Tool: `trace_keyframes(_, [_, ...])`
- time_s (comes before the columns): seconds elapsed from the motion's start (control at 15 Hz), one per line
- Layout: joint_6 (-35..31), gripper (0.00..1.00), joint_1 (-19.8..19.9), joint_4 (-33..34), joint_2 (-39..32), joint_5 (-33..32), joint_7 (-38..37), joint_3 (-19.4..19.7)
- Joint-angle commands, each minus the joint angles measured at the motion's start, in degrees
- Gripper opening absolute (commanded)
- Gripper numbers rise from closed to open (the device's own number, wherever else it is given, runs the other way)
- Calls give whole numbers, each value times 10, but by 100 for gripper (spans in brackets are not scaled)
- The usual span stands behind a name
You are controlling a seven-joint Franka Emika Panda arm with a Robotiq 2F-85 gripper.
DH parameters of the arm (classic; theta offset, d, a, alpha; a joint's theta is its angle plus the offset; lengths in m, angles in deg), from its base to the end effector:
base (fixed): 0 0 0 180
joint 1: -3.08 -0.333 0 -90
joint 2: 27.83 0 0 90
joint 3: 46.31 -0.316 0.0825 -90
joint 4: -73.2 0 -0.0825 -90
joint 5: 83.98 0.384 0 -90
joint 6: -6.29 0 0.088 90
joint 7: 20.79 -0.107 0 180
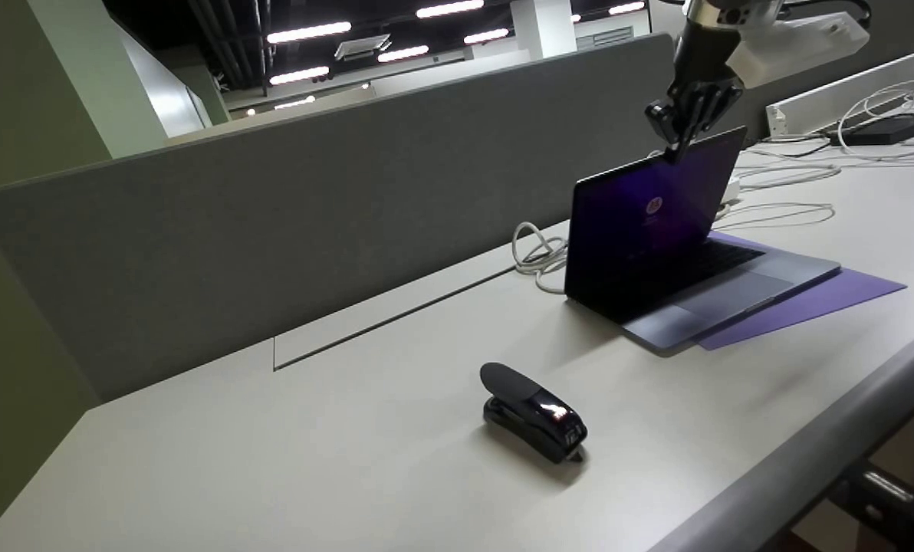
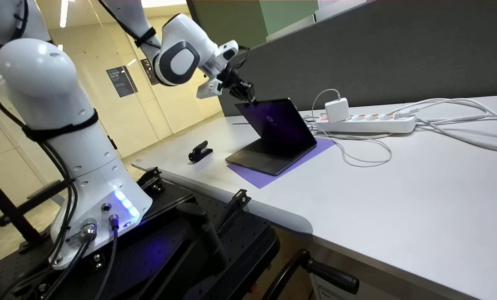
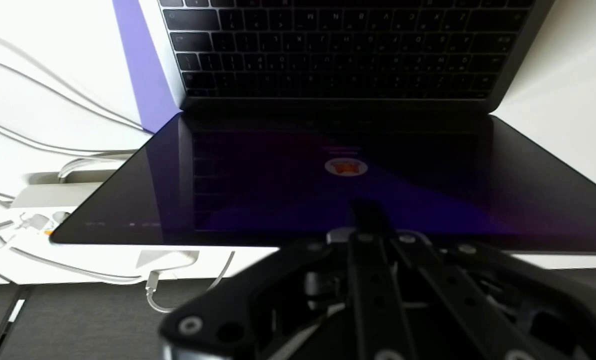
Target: Open the laptop fully
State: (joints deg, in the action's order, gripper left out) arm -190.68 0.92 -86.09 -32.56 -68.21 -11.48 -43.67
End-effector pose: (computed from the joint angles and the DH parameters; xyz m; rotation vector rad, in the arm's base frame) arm 0.4209 -0.0351 0.2517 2.9577 -0.1947 0.8647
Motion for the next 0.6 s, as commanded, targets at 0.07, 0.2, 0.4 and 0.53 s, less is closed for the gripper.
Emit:
trace_keyframes(0.07, [2, 0, 11, 32, -23, 7, 8, 21])
trace_keyframes(0.2, [0, 0, 13, 44, -34, 11, 11, 32])
trace_keyframes(0.4, [4, 0, 17, 60, -43, 11, 10, 44])
trace_keyframes(0.53, [14, 0, 20, 72, -41, 6, 5, 49])
